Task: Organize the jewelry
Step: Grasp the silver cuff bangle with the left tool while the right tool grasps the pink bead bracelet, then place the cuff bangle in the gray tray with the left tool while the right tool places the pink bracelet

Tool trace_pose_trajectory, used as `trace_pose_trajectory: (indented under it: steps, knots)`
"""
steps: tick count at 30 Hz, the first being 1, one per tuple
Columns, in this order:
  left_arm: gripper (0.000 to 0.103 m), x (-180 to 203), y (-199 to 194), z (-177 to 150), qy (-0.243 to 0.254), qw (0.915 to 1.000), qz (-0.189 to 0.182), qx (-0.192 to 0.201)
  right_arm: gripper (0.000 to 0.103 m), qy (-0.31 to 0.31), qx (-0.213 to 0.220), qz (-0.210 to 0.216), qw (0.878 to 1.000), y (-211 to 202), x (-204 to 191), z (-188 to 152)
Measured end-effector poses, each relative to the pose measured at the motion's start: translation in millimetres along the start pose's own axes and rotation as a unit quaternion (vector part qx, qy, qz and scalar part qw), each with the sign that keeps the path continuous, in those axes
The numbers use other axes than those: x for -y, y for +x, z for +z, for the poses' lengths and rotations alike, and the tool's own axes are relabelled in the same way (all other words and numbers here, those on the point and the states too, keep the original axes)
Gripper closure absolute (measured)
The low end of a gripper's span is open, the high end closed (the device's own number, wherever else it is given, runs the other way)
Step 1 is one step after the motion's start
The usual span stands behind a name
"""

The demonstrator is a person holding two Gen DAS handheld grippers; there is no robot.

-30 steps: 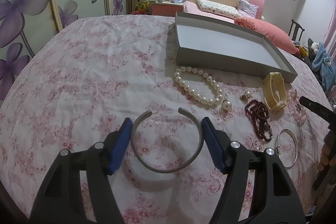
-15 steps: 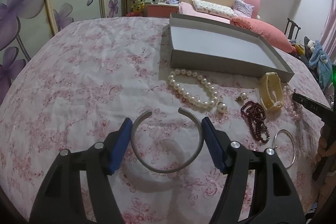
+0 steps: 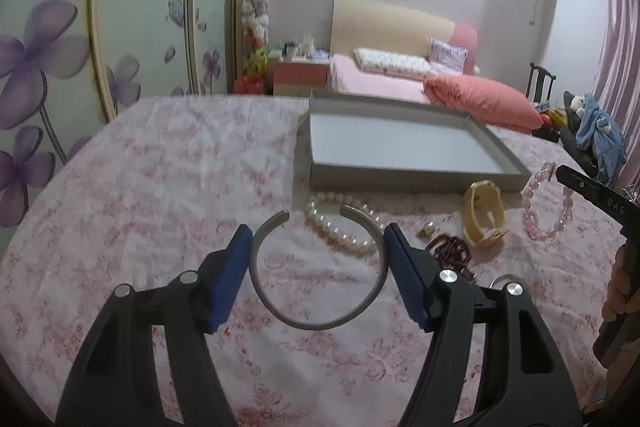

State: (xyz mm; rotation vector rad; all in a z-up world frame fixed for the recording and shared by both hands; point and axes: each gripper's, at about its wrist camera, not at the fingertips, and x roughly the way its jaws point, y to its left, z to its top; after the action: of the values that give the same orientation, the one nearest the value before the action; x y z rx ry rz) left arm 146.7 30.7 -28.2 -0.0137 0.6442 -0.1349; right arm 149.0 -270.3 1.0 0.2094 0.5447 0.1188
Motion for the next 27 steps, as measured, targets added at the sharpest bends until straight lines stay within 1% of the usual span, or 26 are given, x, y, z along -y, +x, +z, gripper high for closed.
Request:
trace_pose_trajectory:
  steps: [5,9,12,17,22,27]
  knots:
    - [0.037,11.4,-11.6,3.3,0.019,0.9992,0.004,0.036,0.089,0.0,0.024,0.009,1.0,-12.1,-6.2,0.9]
    - [0.037,21.3,-16.3,6.0,0.034,0.9977,0.015,0.056,0.089,-0.009,0.05,0.004,0.999,-21.4,-13.3,3.4]
    - [0.037,27.1,-17.1,10.7,0.04,0.9967,0.02,0.067,0.089,-0.022,0.081,-0.005,0.996,-30.2,-20.0,7.4]
    - [0.037,39.8,-15.3,20.9,0.053,0.994,0.025,0.092,0.089,-0.04,0.116,-0.015,0.992,-34.8,-28.3,15.0]
    - [0.037,51.4,-7.6,32.7,0.063,0.9919,0.028,0.106,0.089,-0.048,0.134,-0.02,0.99,-30.9,-31.7,19.2]
    - [0.037,55.4,3.5,50.6,0.057,0.9915,0.025,0.114,0.089,-0.051,0.147,-0.027,0.987,-25.8,-31.9,25.8]
